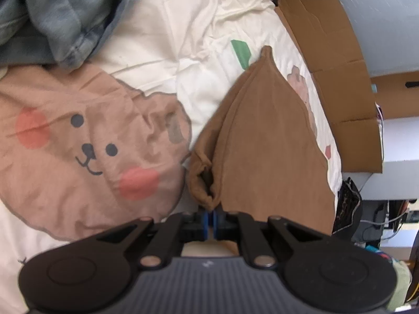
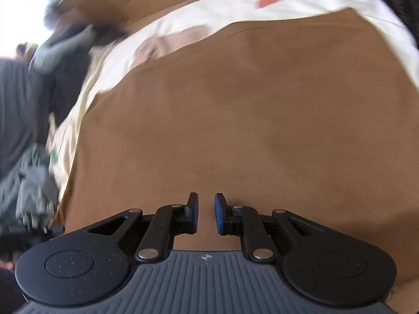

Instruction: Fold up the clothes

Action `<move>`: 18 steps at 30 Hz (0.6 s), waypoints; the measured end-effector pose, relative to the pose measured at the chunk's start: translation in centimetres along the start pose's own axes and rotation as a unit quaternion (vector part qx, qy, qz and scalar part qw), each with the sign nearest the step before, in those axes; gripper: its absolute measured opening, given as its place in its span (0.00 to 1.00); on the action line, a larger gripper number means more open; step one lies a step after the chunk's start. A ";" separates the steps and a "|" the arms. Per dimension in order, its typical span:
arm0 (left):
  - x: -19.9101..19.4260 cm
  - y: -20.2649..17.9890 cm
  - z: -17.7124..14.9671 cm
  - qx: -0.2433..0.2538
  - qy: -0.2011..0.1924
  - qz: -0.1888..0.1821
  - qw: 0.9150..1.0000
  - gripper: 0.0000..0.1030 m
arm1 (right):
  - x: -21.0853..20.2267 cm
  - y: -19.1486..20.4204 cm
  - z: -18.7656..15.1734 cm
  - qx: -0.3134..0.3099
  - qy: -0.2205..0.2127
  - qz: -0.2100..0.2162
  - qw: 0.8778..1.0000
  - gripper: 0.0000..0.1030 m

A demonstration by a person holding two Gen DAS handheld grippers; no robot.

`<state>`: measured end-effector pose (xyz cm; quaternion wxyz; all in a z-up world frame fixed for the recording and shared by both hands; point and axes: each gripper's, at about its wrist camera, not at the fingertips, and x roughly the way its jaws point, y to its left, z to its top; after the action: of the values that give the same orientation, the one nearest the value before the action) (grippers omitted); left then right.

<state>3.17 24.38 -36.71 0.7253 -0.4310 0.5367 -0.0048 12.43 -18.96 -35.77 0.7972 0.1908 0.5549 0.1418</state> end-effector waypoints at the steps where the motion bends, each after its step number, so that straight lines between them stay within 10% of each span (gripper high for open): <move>1: 0.0 -0.1 0.0 0.003 0.001 0.001 1.000 0.04 | 0.4 0.6 0.0 -0.012 0.007 0.002 1.000 0.13; 18: -0.2 -0.3 -0.3 0.003 -0.004 0.000 1.000 0.04 | 1.3 2.3 -4.7 -0.076 0.084 0.003 0.994 0.13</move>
<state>2.96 24.12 -36.35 0.7287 -0.4289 0.5339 -0.0051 8.46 -15.70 -37.21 0.7593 0.1188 0.6073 0.2013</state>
